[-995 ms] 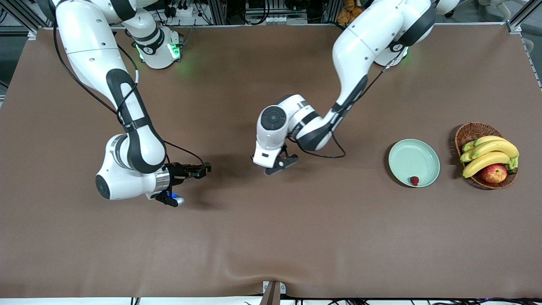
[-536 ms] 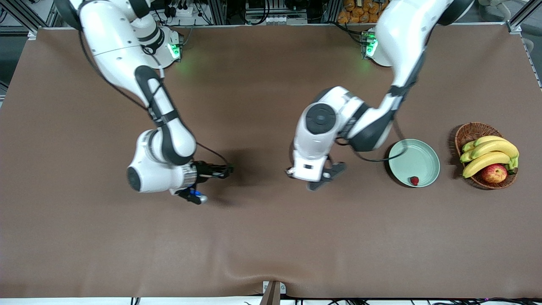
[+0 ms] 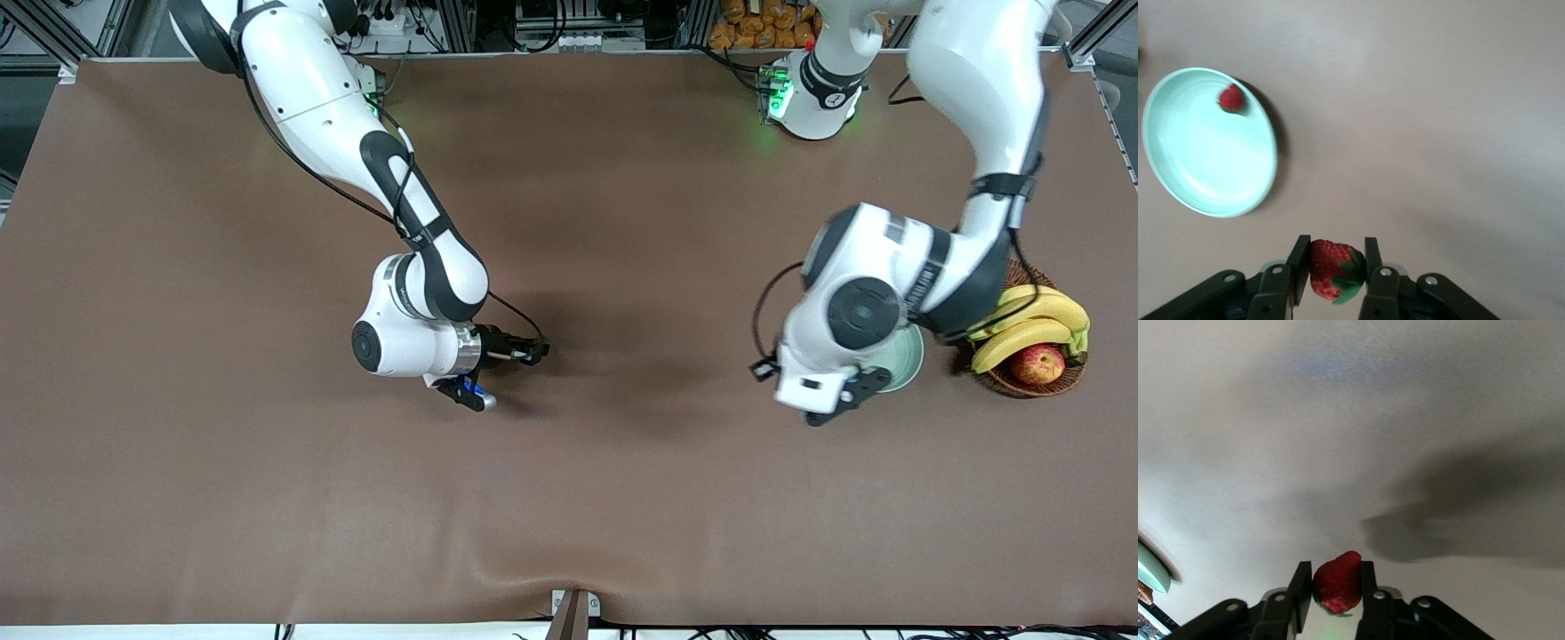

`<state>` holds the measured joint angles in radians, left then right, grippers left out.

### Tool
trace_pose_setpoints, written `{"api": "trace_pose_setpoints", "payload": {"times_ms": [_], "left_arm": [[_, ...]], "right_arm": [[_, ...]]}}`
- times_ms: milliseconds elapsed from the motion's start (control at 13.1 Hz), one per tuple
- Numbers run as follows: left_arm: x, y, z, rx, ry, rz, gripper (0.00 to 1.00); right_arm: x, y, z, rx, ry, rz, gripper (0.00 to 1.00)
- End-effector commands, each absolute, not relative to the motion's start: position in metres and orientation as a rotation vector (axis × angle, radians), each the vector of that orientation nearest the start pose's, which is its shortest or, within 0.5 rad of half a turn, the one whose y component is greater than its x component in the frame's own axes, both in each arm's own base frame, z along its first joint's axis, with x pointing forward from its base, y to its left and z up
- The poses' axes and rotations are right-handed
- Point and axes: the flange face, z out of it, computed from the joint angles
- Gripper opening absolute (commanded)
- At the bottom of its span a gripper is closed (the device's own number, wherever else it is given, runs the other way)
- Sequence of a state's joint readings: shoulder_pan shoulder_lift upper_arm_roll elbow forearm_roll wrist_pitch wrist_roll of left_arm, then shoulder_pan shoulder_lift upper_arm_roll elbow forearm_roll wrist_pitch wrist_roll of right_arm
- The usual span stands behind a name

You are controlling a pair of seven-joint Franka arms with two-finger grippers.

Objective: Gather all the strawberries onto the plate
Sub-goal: 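Put the left gripper's strawberry on the plate while the right gripper drops another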

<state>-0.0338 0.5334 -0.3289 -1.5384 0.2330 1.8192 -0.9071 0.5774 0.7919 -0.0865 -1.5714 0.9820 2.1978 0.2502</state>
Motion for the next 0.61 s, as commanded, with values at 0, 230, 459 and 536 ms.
{"api": "trace_pose_setpoints", "payload": {"times_ms": [0, 230, 459, 536], "left_arm": [[0.634, -0.113, 0.317, -2.867, -0.622, 0.31, 0.0], [0.617, -0.062, 0.267, -2.919, -0.519, 0.364, 0.0], [0.599, -0.028, 0.227, -2.995, -0.428, 0.328, 0.06], [0.597, -0.021, 0.224, -3.003, -0.407, 0.331, 0.57]], "right_arm": [[0.592, 0.358, 0.17, -2.456, 0.528, 0.484, 0.69], [0.597, 0.354, 0.18, -2.444, 0.53, 0.481, 0.94], [0.609, 0.345, 0.21, -2.416, 0.552, 0.446, 0.97], [0.611, 0.343, 0.223, -2.403, 0.57, 0.452, 0.97]]}}
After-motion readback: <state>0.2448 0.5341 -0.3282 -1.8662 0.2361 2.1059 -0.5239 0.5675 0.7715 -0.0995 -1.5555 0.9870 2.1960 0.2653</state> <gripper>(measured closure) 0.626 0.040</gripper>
